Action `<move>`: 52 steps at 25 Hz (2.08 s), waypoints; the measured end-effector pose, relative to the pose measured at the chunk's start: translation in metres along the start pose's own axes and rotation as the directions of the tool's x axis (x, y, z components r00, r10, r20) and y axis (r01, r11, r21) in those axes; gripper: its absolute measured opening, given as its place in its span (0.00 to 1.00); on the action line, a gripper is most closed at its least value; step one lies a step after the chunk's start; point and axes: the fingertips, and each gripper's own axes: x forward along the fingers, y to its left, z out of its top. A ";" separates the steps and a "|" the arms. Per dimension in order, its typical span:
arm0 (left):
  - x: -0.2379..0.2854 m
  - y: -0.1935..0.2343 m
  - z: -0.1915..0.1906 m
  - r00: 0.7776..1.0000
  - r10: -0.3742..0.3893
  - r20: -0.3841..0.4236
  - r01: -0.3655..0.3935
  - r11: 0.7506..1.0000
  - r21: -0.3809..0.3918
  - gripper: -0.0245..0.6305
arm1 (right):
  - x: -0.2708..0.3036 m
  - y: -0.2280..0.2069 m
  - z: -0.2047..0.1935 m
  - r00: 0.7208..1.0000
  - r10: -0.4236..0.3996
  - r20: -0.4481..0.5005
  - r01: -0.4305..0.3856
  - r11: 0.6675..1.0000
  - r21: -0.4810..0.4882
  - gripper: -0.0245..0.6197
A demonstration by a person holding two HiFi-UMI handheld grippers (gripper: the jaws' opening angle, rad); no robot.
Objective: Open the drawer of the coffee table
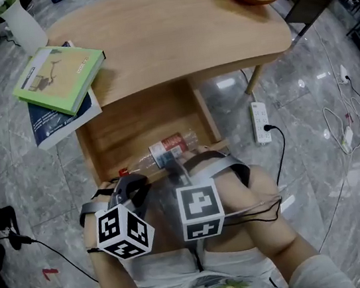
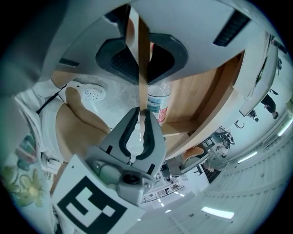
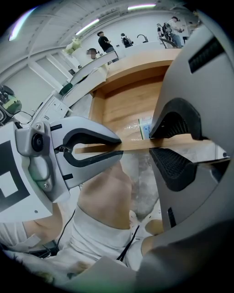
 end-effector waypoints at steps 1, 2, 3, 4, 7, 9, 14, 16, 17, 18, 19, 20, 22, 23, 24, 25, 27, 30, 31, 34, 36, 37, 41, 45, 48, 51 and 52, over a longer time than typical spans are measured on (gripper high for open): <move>0.000 0.000 0.000 1.000 -0.003 -0.002 0.003 1.000 -0.001 0.14 | 0.000 0.000 0.000 1.000 0.002 -0.001 -0.002 1.000 0.000 0.16; 0.000 -0.001 0.000 1.000 -0.008 -0.005 0.008 1.000 -0.001 0.14 | 0.000 0.001 0.000 1.000 0.009 -0.002 -0.009 1.000 0.001 0.16; 0.000 -0.003 -0.001 1.000 -0.016 -0.010 0.016 1.000 0.000 0.14 | 0.000 0.003 0.000 1.000 0.021 -0.003 -0.021 1.000 0.001 0.16; 0.001 -0.005 -0.002 1.000 -0.025 -0.013 0.025 1.000 0.000 0.14 | 0.001 0.005 0.000 0.999 0.033 -0.005 -0.033 0.999 0.000 0.15; 0.002 -0.008 -0.003 1.000 -0.029 -0.001 0.029 1.000 -0.001 0.14 | 0.003 0.009 0.000 0.999 0.043 -0.015 -0.043 0.999 -0.006 0.15; 0.002 -0.007 -0.003 1.000 -0.021 0.008 0.021 1.000 0.002 0.14 | 0.003 0.008 -0.001 0.999 0.036 -0.018 -0.037 0.999 -0.001 0.15; 0.002 -0.007 -0.003 0.999 0.017 0.040 -0.018 1.000 0.008 0.14 | 0.003 0.009 -0.001 0.999 -0.012 -0.049 0.011 0.999 -0.031 0.15; 0.001 -0.007 -0.002 0.997 0.038 0.066 -0.038 0.999 -0.012 0.14 | 0.003 0.009 -0.001 0.998 -0.034 -0.059 0.031 0.998 -0.048 0.15; 0.001 -0.007 -0.002 0.995 0.051 0.082 -0.049 0.999 -0.022 0.14 | 0.002 0.009 -0.001 0.997 -0.042 -0.060 0.039 0.998 -0.049 0.15; 0.000 -0.007 -0.002 0.993 0.064 0.098 -0.062 0.998 -0.031 0.14 | 0.000 0.009 0.000 0.998 -0.046 -0.054 0.043 0.998 -0.046 0.15; -0.001 -0.007 -0.002 0.990 0.080 0.117 -0.076 0.996 -0.038 0.14 | -0.002 0.009 0.002 0.998 -0.045 -0.040 0.044 0.998 -0.037 0.15; -0.002 -0.007 -0.001 0.986 0.098 0.136 -0.093 0.995 -0.041 0.15 | -0.005 0.009 0.005 0.999 -0.043 -0.019 0.043 0.999 -0.026 0.15; -0.006 -0.007 0.000 0.976 0.132 0.171 -0.128 0.991 -0.034 0.14 | -0.009 0.011 0.011 0.999 -0.042 0.025 0.042 0.999 -0.007 0.14; -0.007 -0.007 0.000 0.972 0.144 0.184 -0.141 0.990 -0.031 0.14 | -0.011 0.011 0.013 0.998 -0.044 0.043 0.044 0.999 -0.001 0.13; -0.008 -0.007 0.000 0.969 0.152 0.193 -0.148 0.988 -0.031 0.15 | -0.012 0.012 0.015 0.997 -0.047 0.060 0.047 0.999 0.008 0.13; -0.008 -0.007 0.000 0.968 0.155 0.198 -0.152 0.988 -0.033 0.15 | -0.013 0.011 0.017 0.996 -0.049 0.078 0.047 0.999 0.024 0.12; -0.009 -0.007 0.000 0.966 0.152 0.208 -0.147 0.988 -0.039 0.15 | -0.016 0.010 0.021 0.992 -0.043 0.119 0.034 0.997 0.073 0.10; -0.012 -0.006 0.002 0.961 0.140 0.238 -0.129 0.990 -0.062 0.15 | -0.023 0.003 0.029 0.978 -0.039 0.203 0.000 0.982 0.187 0.08; -0.014 -0.004 0.004 0.957 0.142 0.252 -0.127 0.989 -0.075 0.15 | -0.025 -0.002 0.030 0.973 -0.053 0.226 -0.002 0.972 0.235 0.08; -0.023 0.003 0.007 0.933 0.182 0.310 -0.143 0.979 -0.144 0.12 | -0.027 -0.019 0.027 0.964 -0.108 0.244 0.011 0.929 0.369 0.07; -0.031 0.005 0.009 0.911 0.195 0.363 -0.122 0.969 -0.216 0.10 | -0.026 -0.029 0.023 0.959 -0.147 0.244 0.029 0.902 0.431 0.07; -0.036 0.007 0.012 0.895 0.204 0.398 -0.106 0.961 -0.254 0.09 | -0.026 -0.035 0.022 0.952 -0.174 0.252 0.042 0.889 0.456 0.07; -0.055 0.024 0.023 0.800 0.310 0.513 -0.114 0.919 -0.378 0.06 | -0.035 -0.059 0.031 0.894 -0.289 0.342 0.070 0.844 0.531 0.07; -0.062 0.038 0.032 0.761 0.372 0.532 -0.066 0.860 -0.507 0.05 | -0.050 -0.076 0.047 0.799 -0.378 0.467 0.006 0.782 0.623 0.07; -0.070 0.057 0.043 0.701 0.446 0.557 -0.042 0.805 -0.591 0.05 | -0.063 -0.088 0.058 0.699 -0.444 0.561 -0.124 0.697 0.706 0.07; -0.083 0.077 0.052 0.623 0.561 0.545 -0.099 0.748 -0.656 0.05 | -0.069 -0.104 0.053 0.625 -0.528 0.575 -0.246 0.566 0.787 0.07; -0.088 0.082 0.056 0.598 0.594 0.538 -0.110 0.725 -0.679 0.05 | -0.066 -0.107 0.048 0.617 -0.541 0.571 -0.288 0.520 0.804 0.07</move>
